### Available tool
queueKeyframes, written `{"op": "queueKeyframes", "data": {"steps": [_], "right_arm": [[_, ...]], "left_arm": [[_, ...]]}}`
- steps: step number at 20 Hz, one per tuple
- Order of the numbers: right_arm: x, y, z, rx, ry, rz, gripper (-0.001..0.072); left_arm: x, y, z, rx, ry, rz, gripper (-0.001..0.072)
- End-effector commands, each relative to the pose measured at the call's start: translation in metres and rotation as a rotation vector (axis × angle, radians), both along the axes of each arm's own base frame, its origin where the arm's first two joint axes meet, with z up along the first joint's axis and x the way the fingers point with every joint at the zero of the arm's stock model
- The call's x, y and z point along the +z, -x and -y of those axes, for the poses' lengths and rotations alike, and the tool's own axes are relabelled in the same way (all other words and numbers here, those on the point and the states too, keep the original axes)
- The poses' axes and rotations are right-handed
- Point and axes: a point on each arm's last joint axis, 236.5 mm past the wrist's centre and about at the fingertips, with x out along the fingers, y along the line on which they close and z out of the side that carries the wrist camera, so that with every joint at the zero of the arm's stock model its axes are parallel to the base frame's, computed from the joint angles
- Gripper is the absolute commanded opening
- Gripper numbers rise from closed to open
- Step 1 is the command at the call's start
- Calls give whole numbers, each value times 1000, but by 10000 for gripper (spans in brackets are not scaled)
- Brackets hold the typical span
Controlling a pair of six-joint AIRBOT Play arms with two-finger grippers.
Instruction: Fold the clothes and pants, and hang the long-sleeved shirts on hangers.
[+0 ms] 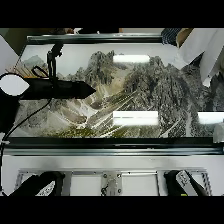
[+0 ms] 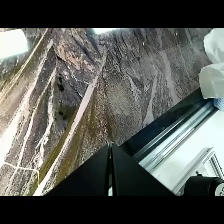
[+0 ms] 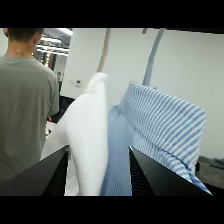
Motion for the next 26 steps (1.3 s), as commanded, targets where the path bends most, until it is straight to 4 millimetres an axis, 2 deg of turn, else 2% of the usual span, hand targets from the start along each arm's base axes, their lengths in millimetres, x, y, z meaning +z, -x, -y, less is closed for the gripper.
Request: {"op": "queueKeyframes", "data": {"steps": [1, 3, 4, 6, 7, 8, 10, 12, 15, 17, 18, 20, 21, 23, 24, 26], "right_arm": [[12, 8, -11, 10, 16, 26, 402], [31, 15, -35, 54, 53, 46, 394], [40, 12, -55, 128, 65, 55, 394], [43, -18, -106, 367, 75, -2, 393], [35, -38, -137, 517, 65, -60, 393], [18, -61, -174, 705, 26, -130, 393], [-25, -92, -248, 1105, -114, -247, 392], [-65, -107, -313, 1420, -195, -378, 392], [-114, -130, -402, 1724, -259, -519, 392], [-166, -133, -478, 1901, -264, -717, 392], [-201, -129, -524, 1988, -250, -847, 392], [-251, -117, -589, 2080, -192, -1034, 392], [-264, -113, -611, 2104, -164, -1078, 392], [-273, -109, -644, 2139, -146, -1081, 390], [-274, -108, -652, 2145, -138, -1074, 340], [-273, -104, -660, 2159, -130, -1074, 17]], "left_arm": [[-2, 4, 0, -12, -5, -12, 15], [-3, 6, 1, -18, -8, -18, 15], [-3, 6, 1, -19, -8, -19, 15], [-3, 6, 1, -18, -8, -18, 15], [-3, 6, 1, -19, -8, -19, 15], [-3, 6, 1, -19, -8, -19, 15], [-3, 6, 1, -19, -9, -19, 15], [-4, 7, 1, -25, -11, -23, 15], [-7, 14, 1, -65, -31, -18, 15], [-9, 17, 1, -79, -38, -22, 15], [-9, 17, 1, -79, -38, -22, 15], [-8, 16, 1, -77, -38, -19, 15], [-8, 16, 1, -76, -37, -18, 15], [-8, 16, 1, -77, -37, -19, 15], [-8, 17, 1, -79, -37, -21, 15], [-8, 17, 2, -80, -36, -22, 15]]}}
